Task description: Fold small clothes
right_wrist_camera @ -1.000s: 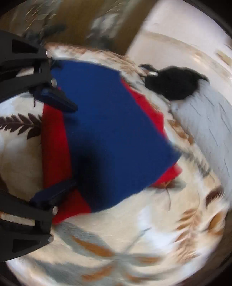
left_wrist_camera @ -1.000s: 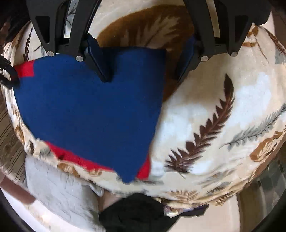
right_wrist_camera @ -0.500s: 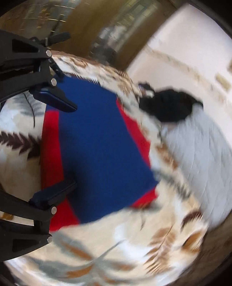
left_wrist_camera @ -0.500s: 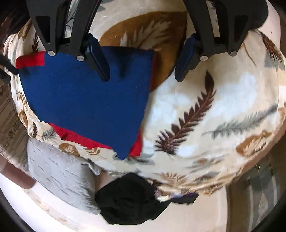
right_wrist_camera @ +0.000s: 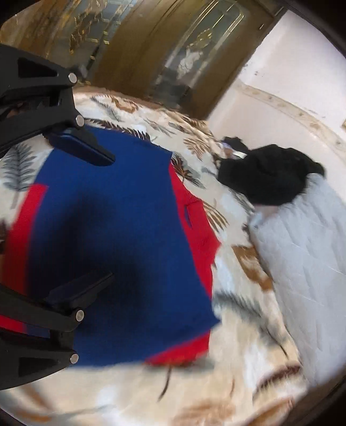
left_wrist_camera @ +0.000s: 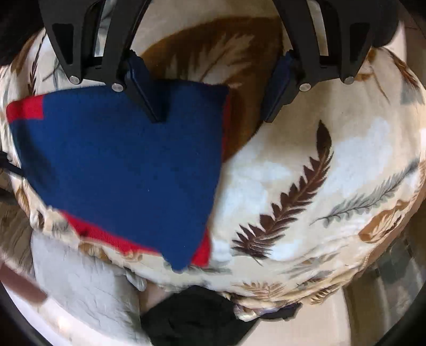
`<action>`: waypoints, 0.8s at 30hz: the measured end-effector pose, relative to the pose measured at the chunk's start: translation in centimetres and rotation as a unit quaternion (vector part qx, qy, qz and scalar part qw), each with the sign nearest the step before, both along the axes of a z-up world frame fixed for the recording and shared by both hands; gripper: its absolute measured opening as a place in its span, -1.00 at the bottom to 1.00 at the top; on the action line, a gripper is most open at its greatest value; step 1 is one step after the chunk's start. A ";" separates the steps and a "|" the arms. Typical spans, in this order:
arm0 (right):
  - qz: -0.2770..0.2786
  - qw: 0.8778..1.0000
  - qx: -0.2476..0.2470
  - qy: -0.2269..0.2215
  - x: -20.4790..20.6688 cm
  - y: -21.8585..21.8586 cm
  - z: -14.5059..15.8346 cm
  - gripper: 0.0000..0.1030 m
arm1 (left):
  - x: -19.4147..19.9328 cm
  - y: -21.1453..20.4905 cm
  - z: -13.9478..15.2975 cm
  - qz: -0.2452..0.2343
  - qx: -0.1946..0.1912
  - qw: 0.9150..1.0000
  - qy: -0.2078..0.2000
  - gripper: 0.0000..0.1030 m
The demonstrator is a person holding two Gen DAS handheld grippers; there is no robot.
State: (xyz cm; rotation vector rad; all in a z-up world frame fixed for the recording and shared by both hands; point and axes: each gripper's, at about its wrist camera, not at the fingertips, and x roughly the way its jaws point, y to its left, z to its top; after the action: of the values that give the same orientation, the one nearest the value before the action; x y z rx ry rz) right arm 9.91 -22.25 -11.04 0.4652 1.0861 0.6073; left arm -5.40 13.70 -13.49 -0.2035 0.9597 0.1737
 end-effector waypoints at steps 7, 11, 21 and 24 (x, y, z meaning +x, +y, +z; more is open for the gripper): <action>-0.045 0.999 0.009 0.013 5.2 -1.7 0.7 0.61 | -0.7 0.1 0.2 -0.005 0.005 1.000 -0.001 0.56; -0.063 0.996 -0.019 0.054 9.4 -2.0 -2.4 0.61 | 0.5 -0.2 -0.2 -0.007 0.008 1.000 0.002 0.57; -0.112 0.992 -0.051 0.041 4.8 -4.9 -3.3 0.50 | 0.8 -0.1 -0.2 -0.001 0.009 1.000 0.013 0.58; -0.138 0.988 -0.062 0.011 2.1 -4.8 -0.7 0.52 | 0.7 0.0 0.0 0.004 0.006 1.000 0.017 0.58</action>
State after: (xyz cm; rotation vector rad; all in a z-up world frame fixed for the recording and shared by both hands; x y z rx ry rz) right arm 12.00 -27.01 -11.72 0.5044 1.0508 0.2899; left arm -4.70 13.68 -13.50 -0.1940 0.9912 0.1910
